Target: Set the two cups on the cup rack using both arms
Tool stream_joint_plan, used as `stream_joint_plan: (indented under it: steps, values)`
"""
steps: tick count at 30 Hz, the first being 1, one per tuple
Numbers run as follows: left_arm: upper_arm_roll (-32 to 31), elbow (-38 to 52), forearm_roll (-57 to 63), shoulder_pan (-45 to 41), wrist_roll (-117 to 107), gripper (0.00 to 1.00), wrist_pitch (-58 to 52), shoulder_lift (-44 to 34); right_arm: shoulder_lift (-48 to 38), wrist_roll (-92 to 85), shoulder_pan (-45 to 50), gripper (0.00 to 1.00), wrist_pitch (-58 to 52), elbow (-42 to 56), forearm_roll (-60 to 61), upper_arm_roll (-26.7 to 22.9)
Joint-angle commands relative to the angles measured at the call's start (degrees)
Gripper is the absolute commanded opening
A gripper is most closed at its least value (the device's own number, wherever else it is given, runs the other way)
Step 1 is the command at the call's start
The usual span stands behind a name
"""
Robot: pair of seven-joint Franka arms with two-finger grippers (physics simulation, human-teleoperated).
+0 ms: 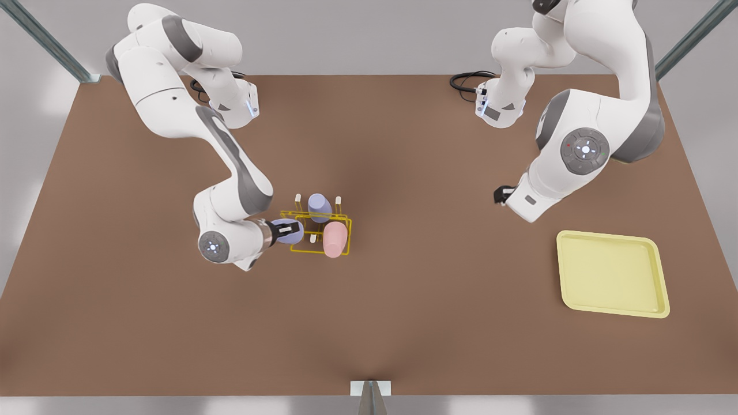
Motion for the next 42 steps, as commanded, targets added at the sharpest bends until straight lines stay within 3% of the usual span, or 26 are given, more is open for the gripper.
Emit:
stream_joint_plan:
  steps: [1,5,10,21,42]
  values:
    - [-0.1,0.0,-0.1,0.0,17.7,1.00,-1.6,-0.1,0.1,0.5,0.1,1.00,-0.3,0.1,-0.6,0.0]
    - [-0.1,0.0,-0.1,-0.1,17.7,1.00,-1.8,-0.1,0.2,1.6,0.1,1.00,-0.4,0.3,-0.2,0.0]
    - [-0.1,-0.1,-0.1,-0.1,17.6,1.00,-2.7,-0.3,-0.2,16.1,0.1,1.00,-0.8,-0.2,0.1,0.0]
    - [-0.6,0.6,-1.9,1.0,17.7,1.00,-3.6,-0.2,-1.7,15.9,0.3,1.00,3.4,-4.1,-0.8,0.1]
    - [-0.8,0.7,-2.0,4.5,20.1,1.00,-8.9,-0.5,-4.2,14.1,-0.3,1.00,0.6,-7.5,0.1,1.3]
